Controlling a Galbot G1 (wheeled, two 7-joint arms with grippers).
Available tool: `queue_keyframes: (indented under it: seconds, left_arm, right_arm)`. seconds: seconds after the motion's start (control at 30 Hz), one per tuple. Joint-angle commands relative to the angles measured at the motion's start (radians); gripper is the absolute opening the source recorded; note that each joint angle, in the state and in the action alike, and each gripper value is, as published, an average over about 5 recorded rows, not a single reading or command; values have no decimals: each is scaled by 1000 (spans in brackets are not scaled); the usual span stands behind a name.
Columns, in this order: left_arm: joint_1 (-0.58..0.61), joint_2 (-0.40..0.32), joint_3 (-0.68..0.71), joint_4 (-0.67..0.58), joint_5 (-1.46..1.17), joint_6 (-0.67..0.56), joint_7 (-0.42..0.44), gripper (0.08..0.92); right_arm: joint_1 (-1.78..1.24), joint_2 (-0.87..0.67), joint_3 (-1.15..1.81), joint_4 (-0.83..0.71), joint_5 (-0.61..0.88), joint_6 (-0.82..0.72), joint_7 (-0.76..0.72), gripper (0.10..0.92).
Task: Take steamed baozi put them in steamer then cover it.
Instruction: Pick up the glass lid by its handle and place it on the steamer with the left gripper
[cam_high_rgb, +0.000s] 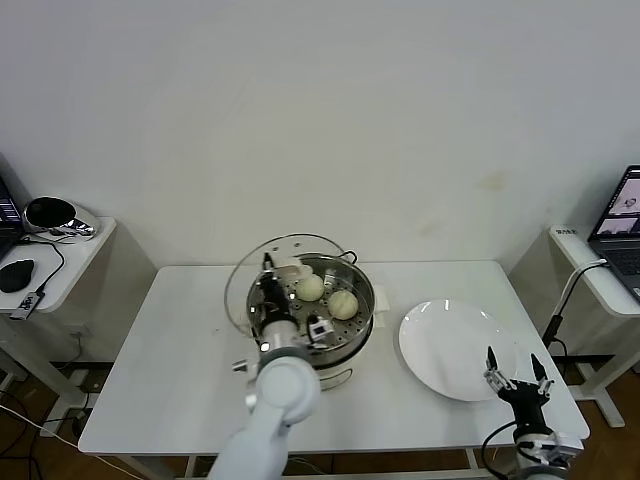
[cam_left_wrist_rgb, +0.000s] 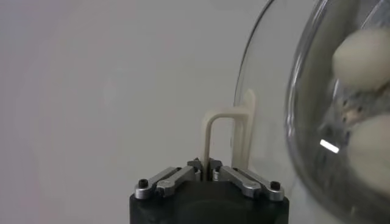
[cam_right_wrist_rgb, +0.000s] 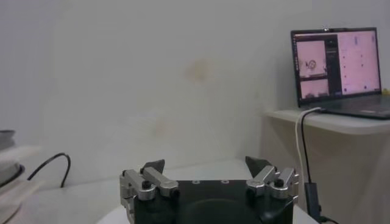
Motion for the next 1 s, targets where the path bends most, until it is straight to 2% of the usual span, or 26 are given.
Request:
queue_keyframes:
  seconds: [0.03, 0.3, 1.0]
  left_arm:
    - [-91, -39, 134, 132, -9, 10, -14, 137]
    - [-73, -45, 82, 196, 119, -11, -74, 137]
    - [-48, -40, 60, 187, 165, -8, 34, 137]
  right_arm:
    - [3, 4, 5, -16, -4, 1, 0, 823]
    - [8, 7, 3, -29, -12, 4, -4, 823]
    - [12, 14, -4, -31, -21, 8, -6, 823]
